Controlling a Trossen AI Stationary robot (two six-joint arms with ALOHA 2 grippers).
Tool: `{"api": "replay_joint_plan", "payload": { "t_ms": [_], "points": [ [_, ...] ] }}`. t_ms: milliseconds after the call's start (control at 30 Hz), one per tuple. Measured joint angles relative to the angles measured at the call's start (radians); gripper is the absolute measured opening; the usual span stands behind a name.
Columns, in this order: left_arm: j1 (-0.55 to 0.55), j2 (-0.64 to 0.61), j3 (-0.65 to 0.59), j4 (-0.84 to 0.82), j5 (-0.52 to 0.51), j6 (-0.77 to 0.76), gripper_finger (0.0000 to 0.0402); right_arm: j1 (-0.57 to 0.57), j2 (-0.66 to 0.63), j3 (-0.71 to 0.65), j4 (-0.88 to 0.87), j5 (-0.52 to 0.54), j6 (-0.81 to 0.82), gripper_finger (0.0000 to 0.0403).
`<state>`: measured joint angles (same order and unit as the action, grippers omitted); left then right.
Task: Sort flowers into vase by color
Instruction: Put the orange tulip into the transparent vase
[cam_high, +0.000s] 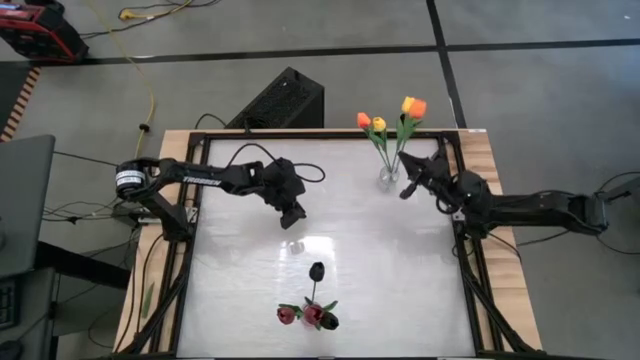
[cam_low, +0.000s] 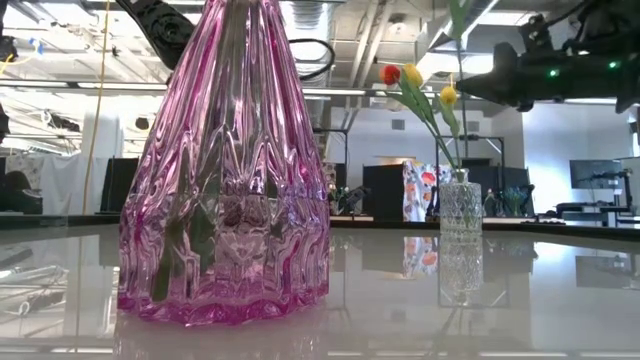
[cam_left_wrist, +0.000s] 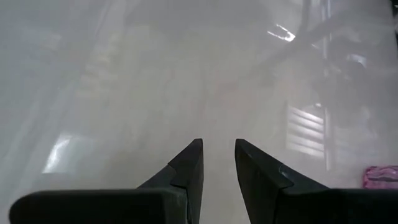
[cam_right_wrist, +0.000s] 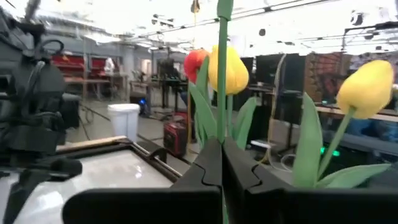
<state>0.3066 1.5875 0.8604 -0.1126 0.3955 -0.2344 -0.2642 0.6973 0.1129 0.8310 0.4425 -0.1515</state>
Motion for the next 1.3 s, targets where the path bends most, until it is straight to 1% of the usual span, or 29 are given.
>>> {"api": "replay_joint_plan", "payload": {
  "t_ms": [100,200,333,733,1067,1300],
  "points": [
    [-0.023,0.0,0.0,0.008,0.0,-0.002,0.008,-0.061,0.027,-0.009,0.048,-0.074,0.036,0.0019],
    [-0.043,0.0,0.0,0.008,-0.004,-0.002,0.008,-0.095,0.058,-0.009,0.068,-0.101,0.047,0.0019],
    [-0.059,0.0,0.0,0.007,-0.02,-0.003,0.008,-0.106,0.108,-0.009,0.121,-0.104,0.051,0.0019],
    [-0.061,0.0,0.0,0.007,-0.04,0.005,0.008,-0.105,0.255,-0.009,0.186,-0.102,0.031,0.0019],
    [-0.091,0.0,0.0,0.006,-0.041,0.032,0.008,-0.105,0.286,-0.009,0.16,-0.052,0.035,0.0019],
    [-0.11,0.0,0.0,0.003,-0.041,0.055,0.008,-0.104,0.285,-0.009,0.144,-0.051,0.039,0.0019]
  ]
}}
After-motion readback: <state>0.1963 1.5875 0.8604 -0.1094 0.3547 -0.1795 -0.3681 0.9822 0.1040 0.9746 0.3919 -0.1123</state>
